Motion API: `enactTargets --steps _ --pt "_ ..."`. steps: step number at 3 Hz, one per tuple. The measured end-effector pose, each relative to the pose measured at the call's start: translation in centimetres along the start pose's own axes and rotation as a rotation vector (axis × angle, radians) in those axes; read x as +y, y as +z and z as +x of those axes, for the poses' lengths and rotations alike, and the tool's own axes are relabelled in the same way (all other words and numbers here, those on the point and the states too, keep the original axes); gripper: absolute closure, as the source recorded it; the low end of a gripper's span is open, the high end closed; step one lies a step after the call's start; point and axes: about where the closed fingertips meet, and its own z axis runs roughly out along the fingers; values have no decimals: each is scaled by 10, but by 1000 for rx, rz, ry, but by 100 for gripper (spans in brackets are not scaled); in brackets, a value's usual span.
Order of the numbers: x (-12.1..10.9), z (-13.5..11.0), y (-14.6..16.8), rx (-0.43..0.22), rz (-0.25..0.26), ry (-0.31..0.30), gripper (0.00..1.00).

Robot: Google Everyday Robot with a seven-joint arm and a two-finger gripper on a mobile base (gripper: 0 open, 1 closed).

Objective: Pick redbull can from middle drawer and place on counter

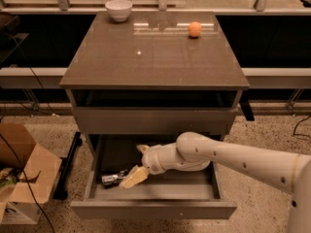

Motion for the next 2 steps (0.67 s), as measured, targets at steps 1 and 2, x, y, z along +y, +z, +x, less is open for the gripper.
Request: enactTargets --steps 1,2 --pt "-9 11 28 -9 -20 19 0" --pt "-17 27 60 -3 -32 51 0"
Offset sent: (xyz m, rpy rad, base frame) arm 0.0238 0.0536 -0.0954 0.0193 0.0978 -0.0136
